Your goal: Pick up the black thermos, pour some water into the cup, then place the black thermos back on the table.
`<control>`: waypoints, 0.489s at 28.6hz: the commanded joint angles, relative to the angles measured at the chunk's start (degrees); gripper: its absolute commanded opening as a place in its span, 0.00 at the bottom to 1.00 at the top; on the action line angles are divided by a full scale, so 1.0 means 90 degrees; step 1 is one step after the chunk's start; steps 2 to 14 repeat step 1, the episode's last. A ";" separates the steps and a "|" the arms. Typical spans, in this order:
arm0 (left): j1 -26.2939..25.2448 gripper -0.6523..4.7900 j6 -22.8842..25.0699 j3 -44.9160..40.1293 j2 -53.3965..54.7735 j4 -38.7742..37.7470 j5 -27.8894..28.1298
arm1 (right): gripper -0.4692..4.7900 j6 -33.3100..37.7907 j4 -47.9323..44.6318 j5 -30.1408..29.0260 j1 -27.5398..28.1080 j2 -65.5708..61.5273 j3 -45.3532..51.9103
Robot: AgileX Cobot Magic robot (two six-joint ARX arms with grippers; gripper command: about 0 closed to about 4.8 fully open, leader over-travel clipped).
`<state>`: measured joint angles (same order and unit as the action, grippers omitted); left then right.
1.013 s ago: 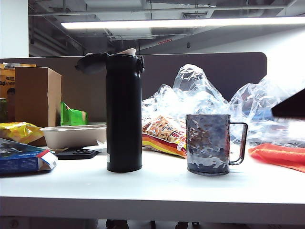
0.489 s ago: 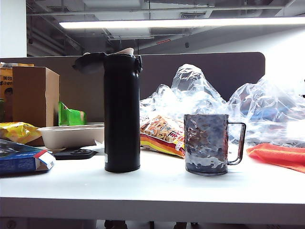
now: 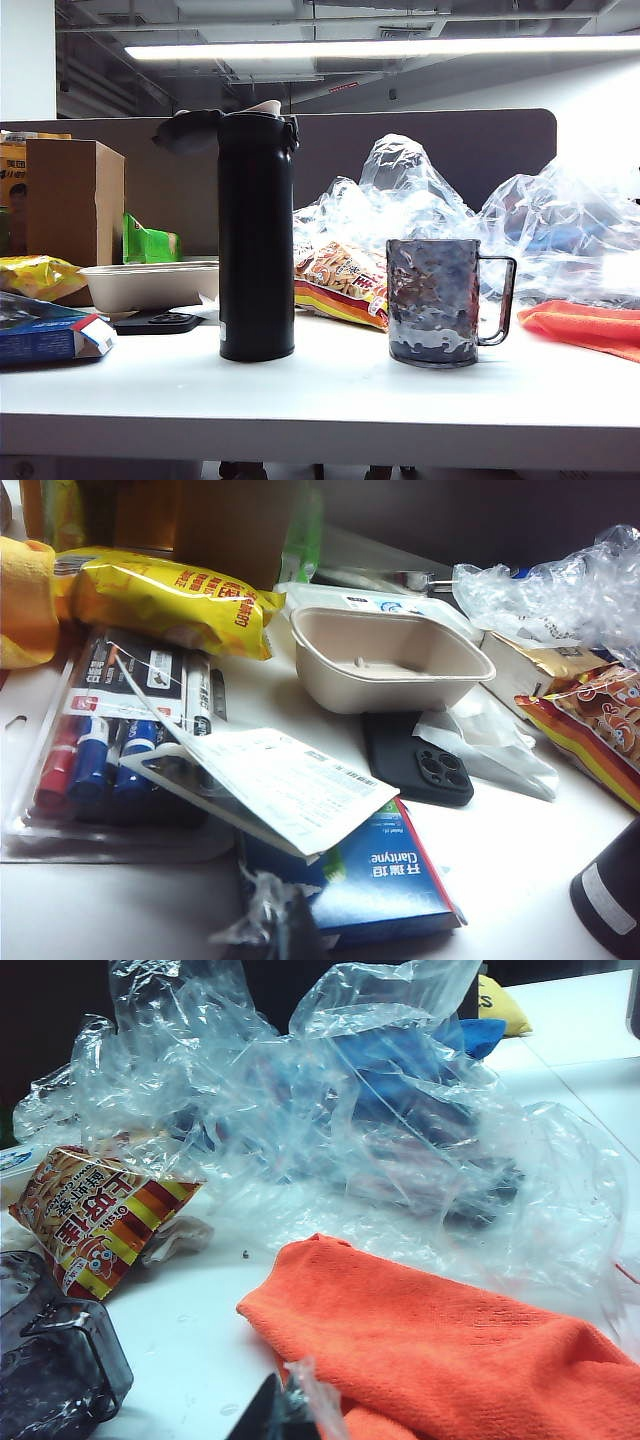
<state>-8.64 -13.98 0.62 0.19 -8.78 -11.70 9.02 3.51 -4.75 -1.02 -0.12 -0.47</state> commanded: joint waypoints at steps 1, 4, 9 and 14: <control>0.0002 0.11 0.0007 -0.0005 0.0005 -0.0066 0.0005 | 0.10 -0.0002 -0.0083 -0.0007 0.0005 0.0002 0.0029; 0.0002 0.11 0.0007 -0.0005 0.0005 -0.0066 0.0005 | 0.10 -0.0002 -0.0083 -0.0007 0.0005 0.0002 0.0029; 0.0002 0.11 0.0007 -0.0005 0.0005 -0.0066 0.0005 | 0.10 -0.0002 -0.0083 -0.0007 0.0005 0.0002 0.0029; 0.0002 0.11 0.0007 -0.0005 0.0005 -0.0066 0.0005 | 0.10 -0.0002 -0.0083 -0.0007 0.0005 0.0002 0.0029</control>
